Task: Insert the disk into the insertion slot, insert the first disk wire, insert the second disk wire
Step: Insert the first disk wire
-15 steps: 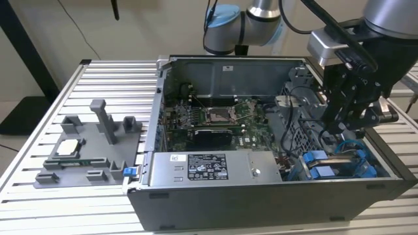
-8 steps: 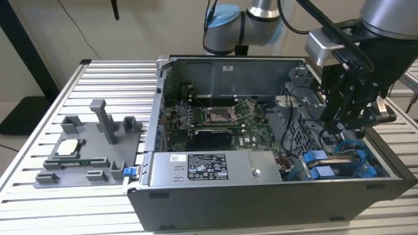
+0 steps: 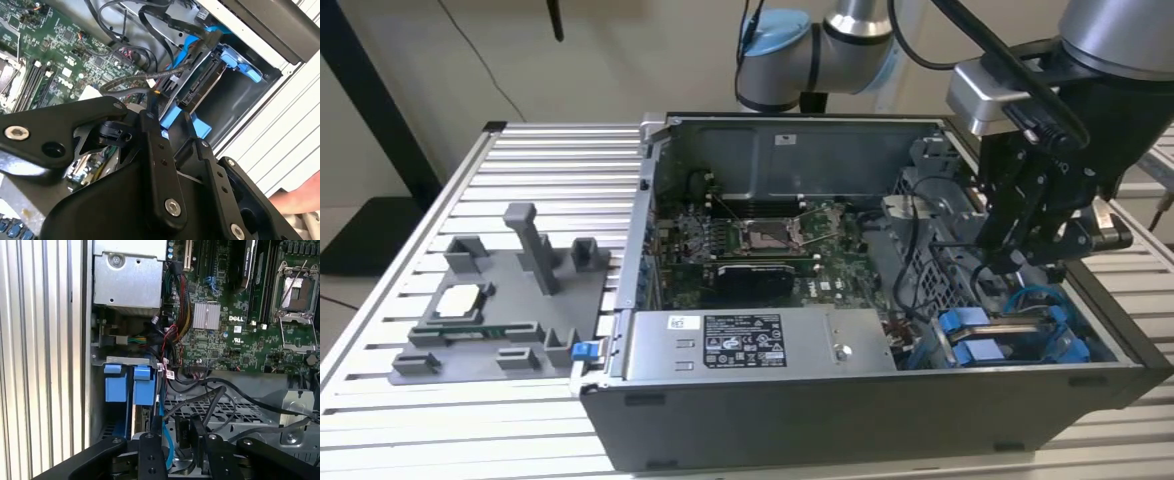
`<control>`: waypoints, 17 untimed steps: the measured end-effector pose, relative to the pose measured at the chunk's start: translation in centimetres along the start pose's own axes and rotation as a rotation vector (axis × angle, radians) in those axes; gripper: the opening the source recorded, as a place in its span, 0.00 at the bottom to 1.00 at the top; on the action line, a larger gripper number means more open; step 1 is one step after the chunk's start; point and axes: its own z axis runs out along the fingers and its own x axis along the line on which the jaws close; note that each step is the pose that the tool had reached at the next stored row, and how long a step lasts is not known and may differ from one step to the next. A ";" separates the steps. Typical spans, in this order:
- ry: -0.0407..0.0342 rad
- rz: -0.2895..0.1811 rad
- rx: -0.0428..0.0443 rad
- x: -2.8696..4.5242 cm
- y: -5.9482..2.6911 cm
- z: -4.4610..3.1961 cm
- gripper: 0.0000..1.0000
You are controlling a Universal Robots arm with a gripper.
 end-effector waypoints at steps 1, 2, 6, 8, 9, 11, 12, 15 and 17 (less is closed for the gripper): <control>0.0002 0.000 0.0000 0.00 -0.01 0.00 1.00; 0.0003 0.000 0.0000 -0.01 -0.01 -0.01 1.00; 0.0003 0.000 -0.0001 -0.02 -0.01 0.00 1.00; 0.0003 0.000 -0.0001 -0.02 -0.01 0.00 1.00; 0.0002 0.000 0.0000 -0.03 -0.01 0.00 1.00; 0.0003 0.000 0.0000 -0.03 -0.01 0.00 1.00; 0.0003 0.000 0.0000 -0.03 -0.01 0.00 1.00; 0.0003 0.000 -0.0001 -0.03 -0.01 0.00 0.00; 0.0003 0.000 0.0000 -0.04 -0.01 0.00 0.00</control>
